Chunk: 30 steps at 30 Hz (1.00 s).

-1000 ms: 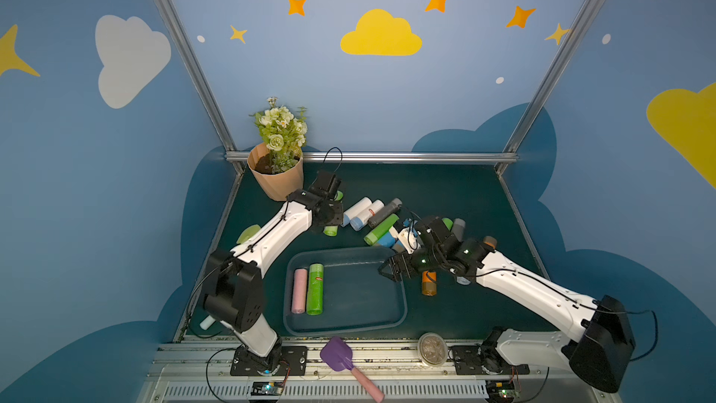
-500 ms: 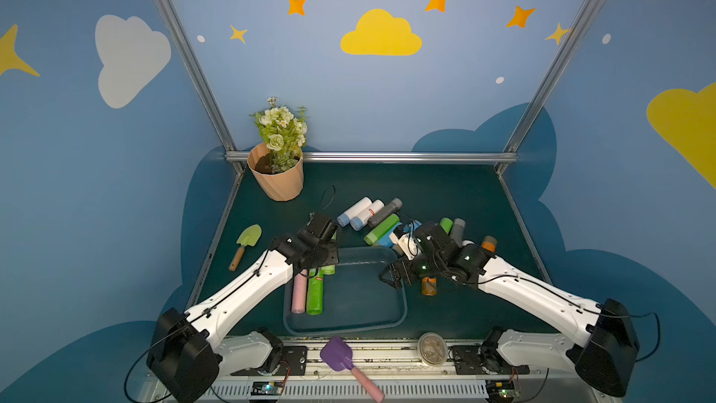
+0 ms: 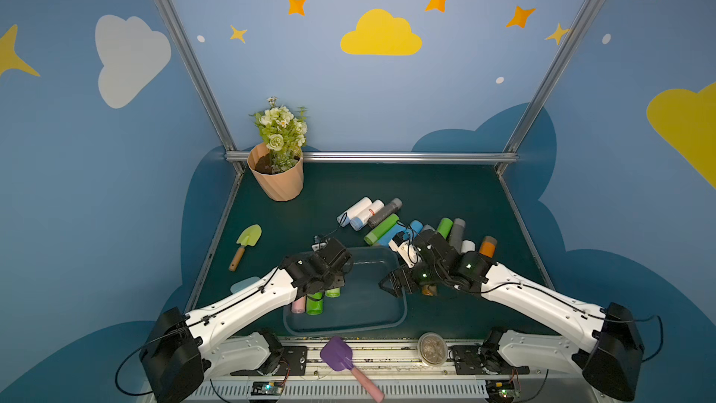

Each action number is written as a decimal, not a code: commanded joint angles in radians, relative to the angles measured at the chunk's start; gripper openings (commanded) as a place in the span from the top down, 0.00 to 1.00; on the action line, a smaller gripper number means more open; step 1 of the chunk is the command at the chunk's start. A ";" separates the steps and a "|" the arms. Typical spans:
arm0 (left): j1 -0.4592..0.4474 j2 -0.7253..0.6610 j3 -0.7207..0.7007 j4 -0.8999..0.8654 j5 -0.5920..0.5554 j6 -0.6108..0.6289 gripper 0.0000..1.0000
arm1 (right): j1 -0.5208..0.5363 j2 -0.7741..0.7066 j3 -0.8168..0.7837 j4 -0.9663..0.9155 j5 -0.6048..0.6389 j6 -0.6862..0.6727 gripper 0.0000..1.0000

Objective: Put the roll of trash bags into the storage box
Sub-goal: Place the roll of trash bags in the storage box.

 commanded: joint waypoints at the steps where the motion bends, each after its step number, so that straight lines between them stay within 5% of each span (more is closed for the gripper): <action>1: -0.012 0.010 -0.015 0.001 -0.049 -0.042 0.67 | 0.018 -0.019 -0.020 0.035 0.009 0.026 0.03; 30: -0.042 0.035 -0.122 0.007 -0.084 -0.104 0.66 | 0.049 0.001 -0.015 0.024 0.025 0.026 0.03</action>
